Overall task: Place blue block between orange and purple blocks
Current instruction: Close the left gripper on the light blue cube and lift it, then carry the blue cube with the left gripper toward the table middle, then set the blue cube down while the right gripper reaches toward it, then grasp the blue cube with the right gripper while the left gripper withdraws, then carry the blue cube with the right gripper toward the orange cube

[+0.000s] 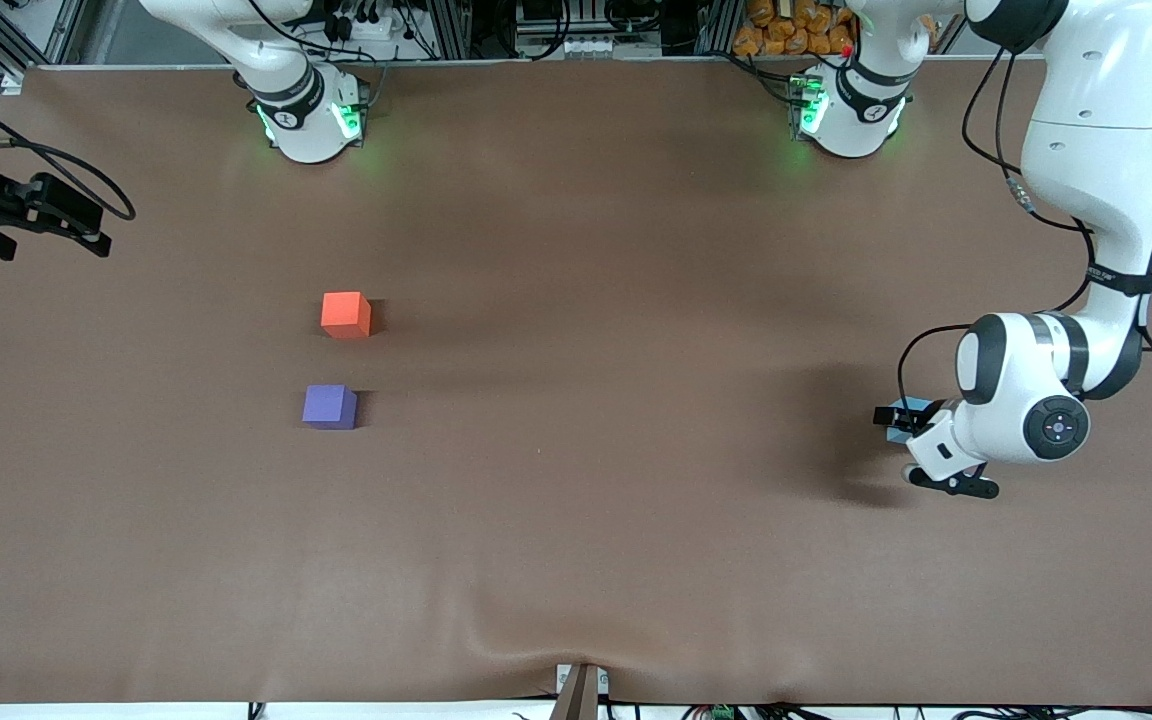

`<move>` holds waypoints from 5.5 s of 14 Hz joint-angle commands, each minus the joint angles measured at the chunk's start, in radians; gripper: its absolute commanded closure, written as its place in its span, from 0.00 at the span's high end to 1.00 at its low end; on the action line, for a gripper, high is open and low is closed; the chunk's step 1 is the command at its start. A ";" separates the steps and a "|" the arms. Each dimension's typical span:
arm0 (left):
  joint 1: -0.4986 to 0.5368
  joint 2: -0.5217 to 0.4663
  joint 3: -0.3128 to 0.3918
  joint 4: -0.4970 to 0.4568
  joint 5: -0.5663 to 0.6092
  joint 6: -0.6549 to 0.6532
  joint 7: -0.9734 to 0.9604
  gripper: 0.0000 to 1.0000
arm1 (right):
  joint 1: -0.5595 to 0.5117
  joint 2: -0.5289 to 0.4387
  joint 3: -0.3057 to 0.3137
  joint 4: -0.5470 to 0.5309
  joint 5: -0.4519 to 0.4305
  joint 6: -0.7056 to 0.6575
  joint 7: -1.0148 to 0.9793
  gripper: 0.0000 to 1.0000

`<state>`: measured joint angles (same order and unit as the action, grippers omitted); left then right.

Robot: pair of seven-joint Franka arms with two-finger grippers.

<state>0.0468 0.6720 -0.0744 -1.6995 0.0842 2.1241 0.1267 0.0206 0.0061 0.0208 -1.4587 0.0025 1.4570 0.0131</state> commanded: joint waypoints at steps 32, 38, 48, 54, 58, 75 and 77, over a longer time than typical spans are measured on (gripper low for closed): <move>-0.932 0.000 0.119 0.299 -0.047 -0.013 -1.019 1.00 | -0.007 0.078 0.008 0.012 0.004 -0.001 -0.008 1.00; -0.675 -0.196 0.139 0.276 -0.054 -0.218 -0.828 1.00 | 0.198 0.164 0.011 0.009 0.046 0.005 0.060 1.00; -0.361 -0.560 0.134 -0.031 -0.087 -0.363 -0.530 1.00 | 0.582 0.403 0.013 -0.053 0.142 0.340 0.633 1.00; -0.151 -0.692 0.136 -0.066 -0.081 -0.460 -0.215 1.00 | 0.711 0.500 0.010 -0.204 0.142 0.594 0.738 1.00; -0.133 -0.707 0.134 -0.030 -0.067 -0.500 -0.156 1.00 | 0.754 0.509 0.010 -0.356 0.140 0.722 0.758 1.00; -0.093 -0.732 -0.010 0.095 -0.072 -0.625 -0.136 1.00 | 0.734 0.435 -0.021 -0.307 0.090 0.570 0.762 0.00; -0.093 -0.730 -0.010 0.096 -0.072 -0.627 -0.140 1.00 | 0.673 0.390 -0.029 -0.310 0.070 0.520 0.710 0.00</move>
<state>-0.0525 -0.0398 -0.0770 -1.6053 0.0081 1.5205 -0.0265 0.7637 0.4757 -0.0116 -1.7376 0.0923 2.0274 0.7805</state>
